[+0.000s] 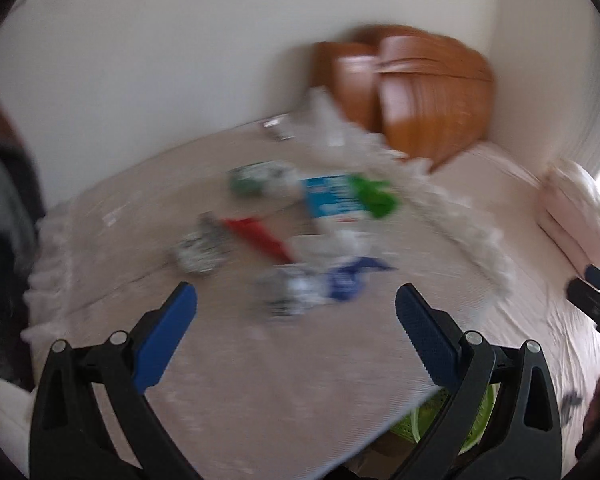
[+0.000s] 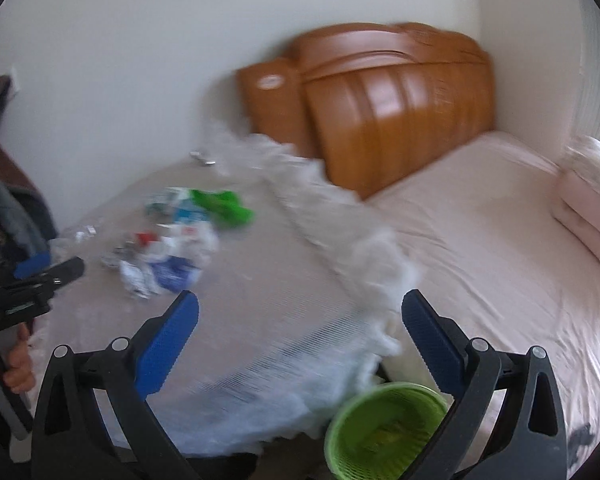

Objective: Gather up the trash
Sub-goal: 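Grasp the silver foil blister pack with the left tool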

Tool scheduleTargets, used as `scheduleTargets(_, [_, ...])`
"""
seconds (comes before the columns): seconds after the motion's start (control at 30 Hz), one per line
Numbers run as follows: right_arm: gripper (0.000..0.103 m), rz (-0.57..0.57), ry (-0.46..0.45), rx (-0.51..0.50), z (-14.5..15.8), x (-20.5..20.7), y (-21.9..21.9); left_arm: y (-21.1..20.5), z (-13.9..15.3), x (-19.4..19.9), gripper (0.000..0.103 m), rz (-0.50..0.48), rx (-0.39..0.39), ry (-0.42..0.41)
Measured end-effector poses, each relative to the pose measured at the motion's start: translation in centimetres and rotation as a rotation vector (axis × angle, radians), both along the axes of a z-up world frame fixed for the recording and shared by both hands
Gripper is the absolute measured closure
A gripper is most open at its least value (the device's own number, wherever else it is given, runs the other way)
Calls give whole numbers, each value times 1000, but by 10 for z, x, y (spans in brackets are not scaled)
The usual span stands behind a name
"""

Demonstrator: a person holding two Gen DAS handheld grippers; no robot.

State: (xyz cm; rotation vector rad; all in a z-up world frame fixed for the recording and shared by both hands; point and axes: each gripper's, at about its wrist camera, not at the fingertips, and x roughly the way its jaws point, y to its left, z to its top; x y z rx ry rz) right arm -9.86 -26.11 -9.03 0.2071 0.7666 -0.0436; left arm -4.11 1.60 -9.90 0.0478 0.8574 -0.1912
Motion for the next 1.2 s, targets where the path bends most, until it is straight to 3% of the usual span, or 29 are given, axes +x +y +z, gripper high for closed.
scheduleTargets(0.2, [2,92,25,6,-2,34,64,61,-31,54,8,100,-51,87])
scheduleTargets(0.43, [2,99,79,28,-16,56,95,88,-75,131,8,248,-221,248])
scheduleTargets(0.63, [2,48,117,68,-32,67,93,77,-103,173,8,366,-200,317])
scheduleTargets(0.73, [2,34,126,72,-35,70,90,77,-115,184,8,436,-223,357])
scheduleTargets(0.97, [2,34,138,67,-39,82,87,79,-129,188,26,523,-242,396])
scheduleTargets(1.2, [2,55,143,48,-35,98,89,76,-125,185,33,485,-224,386])
